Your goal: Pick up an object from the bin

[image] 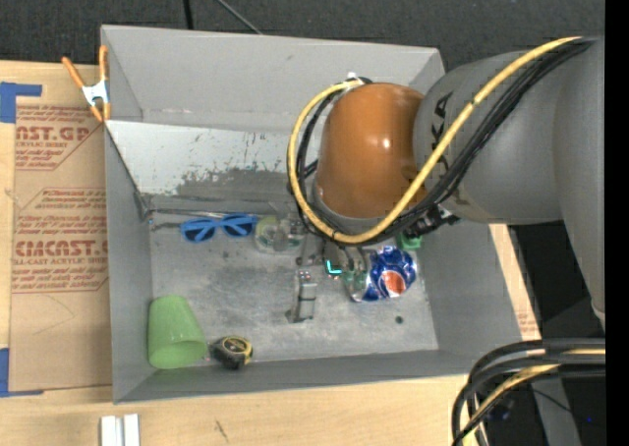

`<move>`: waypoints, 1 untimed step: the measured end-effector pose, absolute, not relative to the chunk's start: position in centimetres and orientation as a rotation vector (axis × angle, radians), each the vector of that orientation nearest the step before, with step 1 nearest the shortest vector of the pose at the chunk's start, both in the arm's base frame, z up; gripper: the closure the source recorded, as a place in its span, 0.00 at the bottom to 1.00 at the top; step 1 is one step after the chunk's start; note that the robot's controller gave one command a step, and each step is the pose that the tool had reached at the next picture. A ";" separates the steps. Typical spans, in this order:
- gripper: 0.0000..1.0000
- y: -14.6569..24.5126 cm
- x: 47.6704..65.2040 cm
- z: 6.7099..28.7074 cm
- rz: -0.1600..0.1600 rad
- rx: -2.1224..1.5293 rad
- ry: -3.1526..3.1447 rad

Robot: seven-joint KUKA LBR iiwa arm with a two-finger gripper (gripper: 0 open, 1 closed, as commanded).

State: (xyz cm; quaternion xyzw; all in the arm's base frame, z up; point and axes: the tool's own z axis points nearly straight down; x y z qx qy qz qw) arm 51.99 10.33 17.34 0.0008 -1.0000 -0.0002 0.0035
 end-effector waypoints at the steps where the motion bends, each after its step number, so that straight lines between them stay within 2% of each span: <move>1: 0.00 19.2 49.3 9.7 -0.004 0.777 -3.041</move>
Offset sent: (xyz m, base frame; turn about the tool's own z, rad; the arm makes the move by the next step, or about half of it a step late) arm -0.0247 0.0857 -0.0746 -0.4939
